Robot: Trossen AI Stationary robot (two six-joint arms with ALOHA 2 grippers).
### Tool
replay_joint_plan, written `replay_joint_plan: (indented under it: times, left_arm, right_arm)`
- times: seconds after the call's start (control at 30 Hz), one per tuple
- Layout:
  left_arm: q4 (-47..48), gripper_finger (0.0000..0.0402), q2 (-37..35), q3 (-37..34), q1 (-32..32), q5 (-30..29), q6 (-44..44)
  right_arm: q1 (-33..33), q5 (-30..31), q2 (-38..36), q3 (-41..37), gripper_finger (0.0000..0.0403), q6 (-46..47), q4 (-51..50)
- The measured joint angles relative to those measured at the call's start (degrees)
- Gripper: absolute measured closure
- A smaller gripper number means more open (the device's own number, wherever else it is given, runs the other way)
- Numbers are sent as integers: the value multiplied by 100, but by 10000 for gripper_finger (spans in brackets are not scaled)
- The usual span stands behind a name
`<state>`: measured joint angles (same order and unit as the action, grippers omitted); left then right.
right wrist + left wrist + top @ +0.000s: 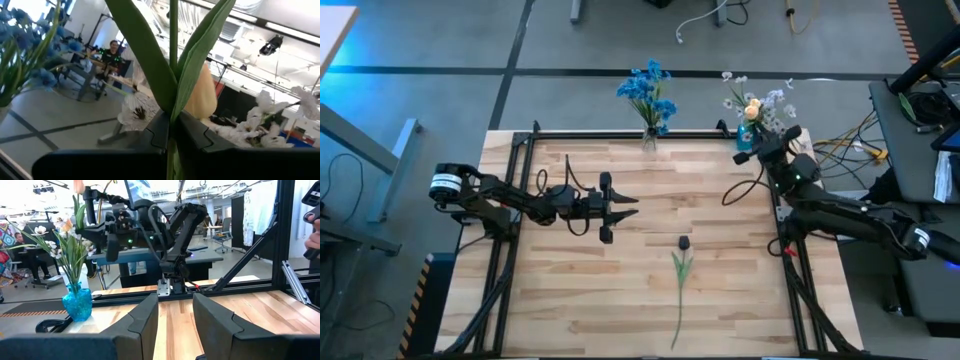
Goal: Sort flowers into vase by color
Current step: Put the light orange tulip into the blue vase
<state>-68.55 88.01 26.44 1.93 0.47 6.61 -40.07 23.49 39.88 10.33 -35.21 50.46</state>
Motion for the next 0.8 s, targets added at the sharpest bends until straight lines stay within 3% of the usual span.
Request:
replay_joint_plan:
  times: [0.3,0.63,0.8]
  left_arm:
    - [0,293,-2,0,0,0,0]
    - [0,293,-2,0,0,0,42]
    - [0,293,-2,0,0,-2,42]
  right_arm:
    - [-235,-53,454,13,386,323,219]
    - [-258,826,521,155,317,527,188]
    - [-260,1149,529,505,302,607,-542]
